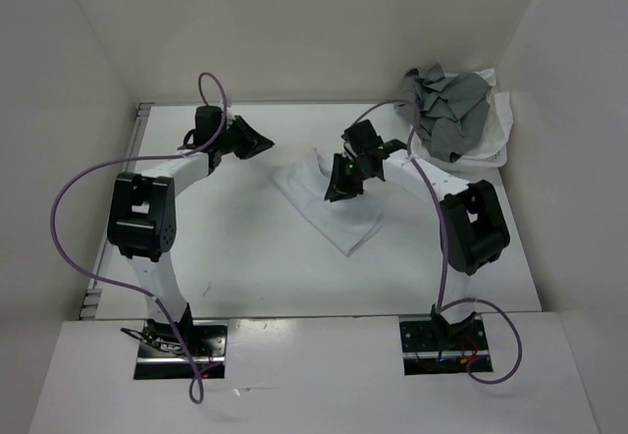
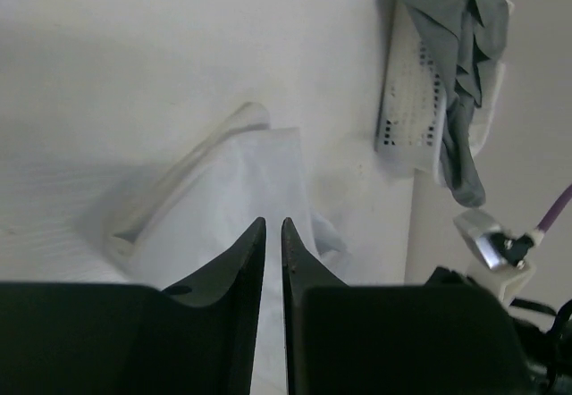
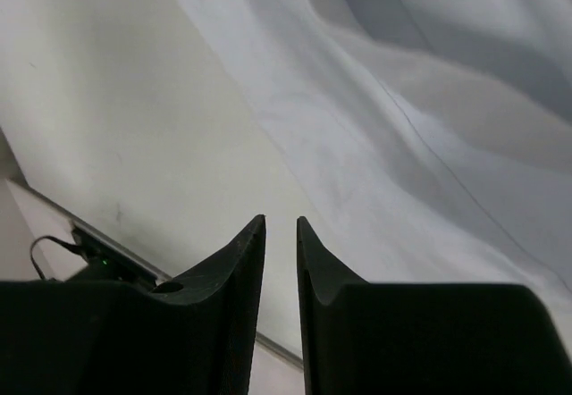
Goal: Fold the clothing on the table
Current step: Fold the skirt
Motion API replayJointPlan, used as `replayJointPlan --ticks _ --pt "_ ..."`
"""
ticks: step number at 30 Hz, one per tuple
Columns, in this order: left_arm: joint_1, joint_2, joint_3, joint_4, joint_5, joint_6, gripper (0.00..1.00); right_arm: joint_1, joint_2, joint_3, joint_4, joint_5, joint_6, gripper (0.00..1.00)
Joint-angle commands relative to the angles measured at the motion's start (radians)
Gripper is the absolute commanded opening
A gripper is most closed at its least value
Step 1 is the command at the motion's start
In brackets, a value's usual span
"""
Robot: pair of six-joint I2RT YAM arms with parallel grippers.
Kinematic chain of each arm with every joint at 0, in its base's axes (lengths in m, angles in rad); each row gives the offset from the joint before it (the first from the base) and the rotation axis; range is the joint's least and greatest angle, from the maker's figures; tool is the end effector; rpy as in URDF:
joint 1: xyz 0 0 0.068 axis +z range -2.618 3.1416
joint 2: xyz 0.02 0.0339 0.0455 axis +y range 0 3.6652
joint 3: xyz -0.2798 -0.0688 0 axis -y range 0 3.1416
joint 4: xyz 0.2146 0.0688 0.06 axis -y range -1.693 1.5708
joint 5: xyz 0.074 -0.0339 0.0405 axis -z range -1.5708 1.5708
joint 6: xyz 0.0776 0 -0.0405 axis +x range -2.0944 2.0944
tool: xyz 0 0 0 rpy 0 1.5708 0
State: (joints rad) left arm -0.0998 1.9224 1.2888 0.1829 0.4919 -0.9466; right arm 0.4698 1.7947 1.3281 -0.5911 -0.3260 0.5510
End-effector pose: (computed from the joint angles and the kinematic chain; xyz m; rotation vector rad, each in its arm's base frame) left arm 0.4471 -0.0816 0.2355 -0.5709 2.0850 -1.1334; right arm 0.3215 0.1911 0.2148 -0.0069 2.7573 0.7483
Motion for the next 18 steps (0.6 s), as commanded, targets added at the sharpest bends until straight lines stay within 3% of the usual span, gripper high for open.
replayJointPlan --ticks 1,8,12,18 --pt "-0.052 -0.033 0.012 0.018 0.046 -0.007 0.18 0.019 0.078 0.094 0.042 -0.004 0.018 0.26" --pt "-0.117 0.038 -0.031 0.098 0.07 -0.066 0.17 0.029 0.281 0.351 0.053 0.044 0.001 0.26" --pt "-0.117 0.029 -0.071 0.092 0.079 -0.052 0.17 -0.039 0.403 0.477 0.002 0.114 -0.023 0.26" --pt "-0.117 -0.025 -0.103 0.058 0.042 -0.009 0.17 -0.181 0.446 0.546 -0.05 0.169 -0.043 0.26"
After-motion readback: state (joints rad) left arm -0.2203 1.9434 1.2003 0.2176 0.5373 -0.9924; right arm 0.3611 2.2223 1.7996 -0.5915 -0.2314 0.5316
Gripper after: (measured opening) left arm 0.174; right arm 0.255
